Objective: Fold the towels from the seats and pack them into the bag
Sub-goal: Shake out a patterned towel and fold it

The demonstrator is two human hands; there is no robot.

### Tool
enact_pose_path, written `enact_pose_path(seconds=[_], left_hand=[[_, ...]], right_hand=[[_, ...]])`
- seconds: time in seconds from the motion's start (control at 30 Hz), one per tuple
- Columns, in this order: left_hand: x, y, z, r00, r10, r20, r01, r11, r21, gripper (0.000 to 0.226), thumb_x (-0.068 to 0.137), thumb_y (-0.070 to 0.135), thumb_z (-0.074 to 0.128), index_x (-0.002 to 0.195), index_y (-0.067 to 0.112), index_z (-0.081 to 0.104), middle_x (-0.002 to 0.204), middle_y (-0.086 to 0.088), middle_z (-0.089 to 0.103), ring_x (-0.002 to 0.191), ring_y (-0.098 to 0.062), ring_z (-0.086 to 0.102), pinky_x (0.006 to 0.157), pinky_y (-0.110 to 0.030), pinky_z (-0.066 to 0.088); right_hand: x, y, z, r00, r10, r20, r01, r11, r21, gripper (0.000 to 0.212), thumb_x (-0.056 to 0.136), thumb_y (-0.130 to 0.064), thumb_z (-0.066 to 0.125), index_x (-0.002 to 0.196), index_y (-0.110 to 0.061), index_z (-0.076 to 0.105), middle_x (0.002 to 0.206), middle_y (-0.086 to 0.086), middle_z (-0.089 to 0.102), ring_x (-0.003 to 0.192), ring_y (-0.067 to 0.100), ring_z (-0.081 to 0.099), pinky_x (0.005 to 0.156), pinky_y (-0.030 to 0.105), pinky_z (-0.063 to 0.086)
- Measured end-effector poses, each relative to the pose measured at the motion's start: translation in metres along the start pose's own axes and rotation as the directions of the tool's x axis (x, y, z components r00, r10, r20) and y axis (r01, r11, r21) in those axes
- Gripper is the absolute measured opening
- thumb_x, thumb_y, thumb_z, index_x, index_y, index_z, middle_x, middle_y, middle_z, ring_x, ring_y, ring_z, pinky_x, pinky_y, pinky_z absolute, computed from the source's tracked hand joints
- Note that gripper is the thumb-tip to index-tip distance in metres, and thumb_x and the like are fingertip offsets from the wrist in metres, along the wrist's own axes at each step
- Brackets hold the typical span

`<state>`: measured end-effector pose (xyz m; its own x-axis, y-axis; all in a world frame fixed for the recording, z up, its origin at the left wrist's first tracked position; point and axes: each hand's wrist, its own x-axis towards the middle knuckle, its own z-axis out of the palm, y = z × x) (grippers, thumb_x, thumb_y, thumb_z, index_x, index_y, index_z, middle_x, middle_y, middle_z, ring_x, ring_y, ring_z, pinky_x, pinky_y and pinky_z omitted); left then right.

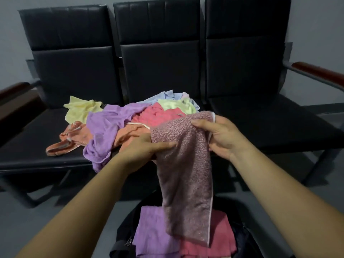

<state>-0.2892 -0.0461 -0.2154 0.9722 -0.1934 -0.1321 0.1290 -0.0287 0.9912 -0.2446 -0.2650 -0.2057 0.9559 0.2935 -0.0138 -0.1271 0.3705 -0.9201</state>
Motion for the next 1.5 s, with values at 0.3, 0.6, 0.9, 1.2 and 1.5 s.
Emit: enact_pose_path(seconds=[0.3,0.6,0.9,1.2,1.5], left_hand=[[0.003,0.024,0.008,0.993,0.010,-0.121,-0.052,0.934,-0.354,0.039,0.076,0.034,0.072,0.108,0.012,0.073,0.109,-0.007,0.076,0.096,-0.020,0.072,0.094,-0.042,0.051],[0.002,0.018,-0.013,0.994,0.109,-0.006,-0.108,0.971,-0.212,0.038,0.081,0.012,0.073,0.119,0.016,0.067,0.113,-0.011,0.072,0.103,-0.027,0.069,0.093,-0.048,0.055],[-0.002,0.031,-0.007,0.979,0.175,-0.106,-0.200,0.930,-0.309,0.021,0.089,0.012,0.059,0.105,0.002,0.069,0.093,-0.004,0.076,0.084,-0.013,0.071,0.069,-0.022,0.057],[-0.004,0.019,-0.021,0.965,0.226,-0.132,-0.177,0.934,0.309,0.020,0.090,0.019,0.072,0.110,0.017,0.072,0.107,-0.002,0.077,0.104,-0.022,0.071,0.098,-0.048,0.055],[-0.001,0.021,-0.017,0.970,0.195,-0.143,-0.215,0.967,-0.139,0.018,0.079,0.023,0.070,0.093,0.012,0.077,0.092,-0.004,0.070,0.082,-0.015,0.063,0.073,-0.026,0.053]], right_hand=[[0.005,-0.016,-0.011,0.978,0.181,0.103,-0.189,0.979,0.076,0.028,0.086,-0.024,0.069,0.111,-0.012,0.073,0.101,0.006,0.075,0.093,0.017,0.071,0.087,0.036,0.055],[-0.004,-0.014,-0.016,0.995,0.084,0.056,-0.085,0.996,0.011,0.052,0.081,-0.010,0.071,0.128,0.008,0.061,0.108,0.016,0.073,0.096,0.025,0.071,0.083,0.036,0.061],[-0.007,-0.027,-0.012,0.995,0.077,0.065,-0.090,0.969,0.230,0.024,0.085,-0.014,0.067,0.105,-0.005,0.077,0.097,0.008,0.074,0.087,0.016,0.072,0.079,0.030,0.060],[-0.005,-0.021,-0.017,0.999,-0.009,-0.053,0.007,0.999,-0.034,0.051,0.076,-0.012,0.076,0.123,0.006,0.067,0.123,0.022,0.068,0.107,0.029,0.066,0.095,0.039,0.057],[-0.009,-0.028,-0.017,1.000,0.028,-0.002,-0.027,0.997,0.078,0.033,0.081,-0.009,0.071,0.111,0.005,0.069,0.096,0.014,0.074,0.088,0.020,0.072,0.082,0.032,0.060]])
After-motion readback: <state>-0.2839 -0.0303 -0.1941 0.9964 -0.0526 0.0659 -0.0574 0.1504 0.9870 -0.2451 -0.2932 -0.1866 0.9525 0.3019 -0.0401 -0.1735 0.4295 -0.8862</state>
